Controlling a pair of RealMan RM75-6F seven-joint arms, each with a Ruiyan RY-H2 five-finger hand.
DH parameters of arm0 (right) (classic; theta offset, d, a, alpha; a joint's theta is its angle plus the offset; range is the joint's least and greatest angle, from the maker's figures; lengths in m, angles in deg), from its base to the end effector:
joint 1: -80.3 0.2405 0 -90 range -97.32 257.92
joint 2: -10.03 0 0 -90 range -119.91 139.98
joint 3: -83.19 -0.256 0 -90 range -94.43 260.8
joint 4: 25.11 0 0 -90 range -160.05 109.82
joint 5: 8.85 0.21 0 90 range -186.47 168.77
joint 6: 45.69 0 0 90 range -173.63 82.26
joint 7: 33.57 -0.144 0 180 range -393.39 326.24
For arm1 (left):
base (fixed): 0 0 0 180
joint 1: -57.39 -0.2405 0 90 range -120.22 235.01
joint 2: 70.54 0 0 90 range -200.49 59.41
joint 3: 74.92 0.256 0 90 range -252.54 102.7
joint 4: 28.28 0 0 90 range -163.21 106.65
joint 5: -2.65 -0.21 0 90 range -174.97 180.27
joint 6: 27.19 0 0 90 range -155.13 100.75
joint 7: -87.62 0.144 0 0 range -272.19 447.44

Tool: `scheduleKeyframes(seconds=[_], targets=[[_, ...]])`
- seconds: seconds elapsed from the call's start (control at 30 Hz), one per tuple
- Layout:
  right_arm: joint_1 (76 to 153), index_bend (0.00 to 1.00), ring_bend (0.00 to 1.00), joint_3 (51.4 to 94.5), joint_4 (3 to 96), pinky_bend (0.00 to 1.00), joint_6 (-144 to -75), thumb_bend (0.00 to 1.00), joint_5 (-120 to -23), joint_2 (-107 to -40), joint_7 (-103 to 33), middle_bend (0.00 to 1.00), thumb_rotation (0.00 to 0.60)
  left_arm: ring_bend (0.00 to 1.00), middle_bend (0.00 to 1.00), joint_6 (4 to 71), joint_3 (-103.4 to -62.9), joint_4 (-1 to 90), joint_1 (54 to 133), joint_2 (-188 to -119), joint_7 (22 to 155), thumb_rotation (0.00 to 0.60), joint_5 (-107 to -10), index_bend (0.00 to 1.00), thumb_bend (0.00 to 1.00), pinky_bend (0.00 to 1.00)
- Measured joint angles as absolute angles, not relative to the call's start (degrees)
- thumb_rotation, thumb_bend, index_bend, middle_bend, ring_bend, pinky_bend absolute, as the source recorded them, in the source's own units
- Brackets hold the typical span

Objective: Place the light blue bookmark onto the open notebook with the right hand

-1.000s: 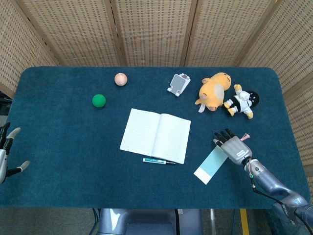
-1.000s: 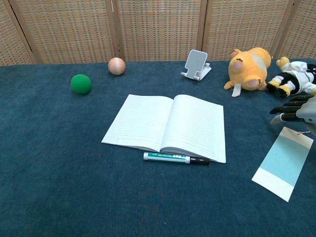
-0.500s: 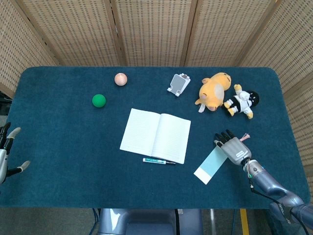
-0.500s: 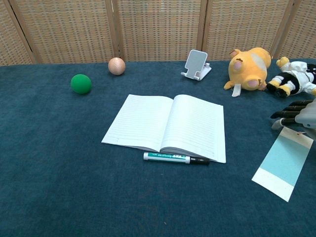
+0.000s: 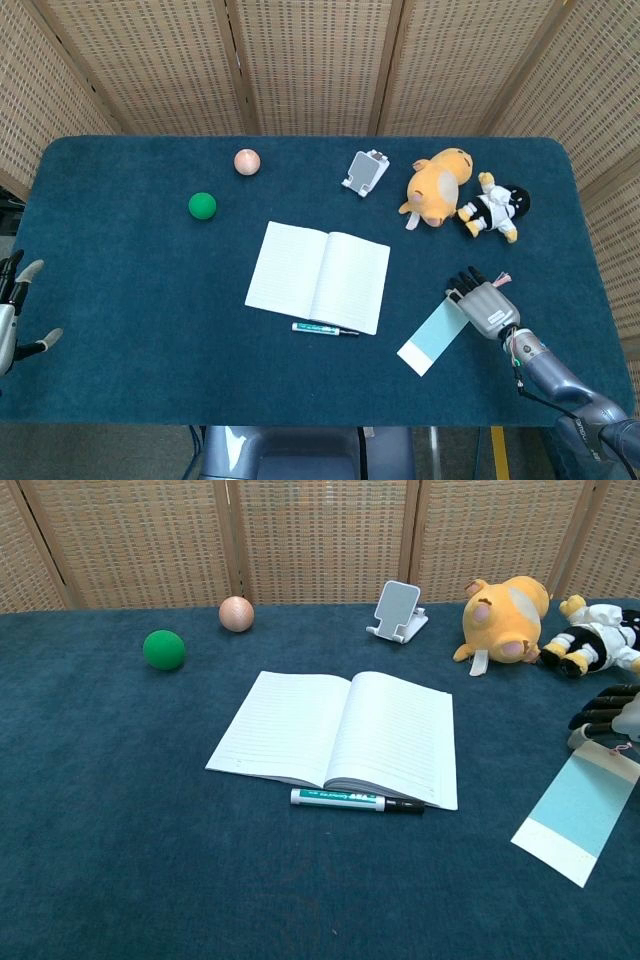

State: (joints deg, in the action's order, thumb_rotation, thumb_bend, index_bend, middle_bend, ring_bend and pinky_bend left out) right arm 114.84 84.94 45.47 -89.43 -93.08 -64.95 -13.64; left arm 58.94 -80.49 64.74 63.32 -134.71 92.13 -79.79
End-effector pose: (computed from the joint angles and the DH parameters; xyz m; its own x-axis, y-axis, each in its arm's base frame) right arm -0.3063 -0.3202 0.0507 0.8936 -0.2659 0.3617 -0.4488 -0.5116 0.7327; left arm -0.3079 0.1960 0.1702 0.4460 -0.0665 0.8926 0.8950 0.0356 -0.4446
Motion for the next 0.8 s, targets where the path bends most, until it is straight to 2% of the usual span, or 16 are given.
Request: scheduleKeyframes(seconds=[0.8], targets=[[111.26,0.29,0.00,88.36,50.59,0.00,-89.45,1.00,-86.75,-59.94,-4.13,0.17,0.600,0.00,0.00,58.69,-80.17,64.82,63.46,-135.20,92.98,0.600,-79.75,0.00,0.00,0.00]])
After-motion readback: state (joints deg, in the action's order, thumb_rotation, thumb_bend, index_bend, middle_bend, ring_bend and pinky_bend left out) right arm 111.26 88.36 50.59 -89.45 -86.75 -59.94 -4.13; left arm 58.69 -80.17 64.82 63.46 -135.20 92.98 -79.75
